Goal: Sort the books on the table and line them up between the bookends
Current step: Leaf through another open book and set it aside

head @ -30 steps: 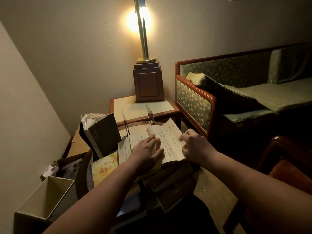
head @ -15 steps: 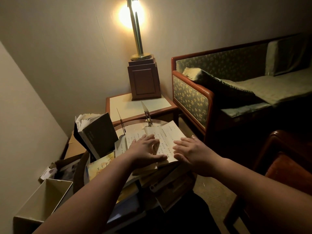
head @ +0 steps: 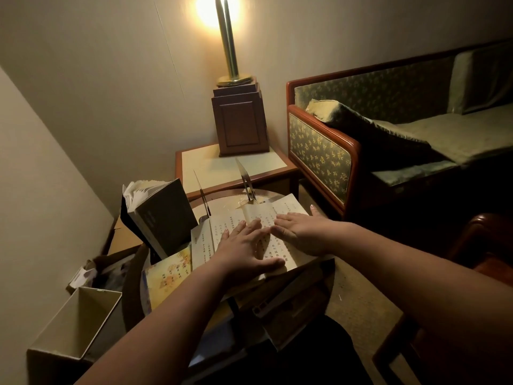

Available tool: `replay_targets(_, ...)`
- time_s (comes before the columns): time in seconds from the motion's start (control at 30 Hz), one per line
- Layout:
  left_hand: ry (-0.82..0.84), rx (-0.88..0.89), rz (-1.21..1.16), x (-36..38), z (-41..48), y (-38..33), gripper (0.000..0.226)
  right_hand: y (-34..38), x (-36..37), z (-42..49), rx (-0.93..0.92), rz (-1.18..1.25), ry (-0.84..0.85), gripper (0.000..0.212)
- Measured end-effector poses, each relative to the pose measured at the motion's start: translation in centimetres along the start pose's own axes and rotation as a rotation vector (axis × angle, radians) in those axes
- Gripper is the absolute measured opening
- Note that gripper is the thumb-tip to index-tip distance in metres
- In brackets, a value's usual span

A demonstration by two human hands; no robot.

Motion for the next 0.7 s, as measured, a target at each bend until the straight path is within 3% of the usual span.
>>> replay_targets(0.27, -0.013, -0.005, -0.03, 0.4, -0.1, 0.0, 0.1, -0.5, -1.3, 5.2, 0.069, 0.172, -0.044, 0.08)
replay_targets(0.7, -0.033, -0.006, 0.004, 0.6, -0.1, 0.1, 0.1, 0.4, 1.7, -1.5, -0.035, 0.005, -0.094, 0.077)
Point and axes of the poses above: each hand's wrist, its own z-axis towards the middle knuckle, its own x-axis out of the palm, y = z × x, the point moved 10 cm from there along z, towards the middle knuckle, and after that the axes turned 6 degrees about z, right-handed, at the moved point
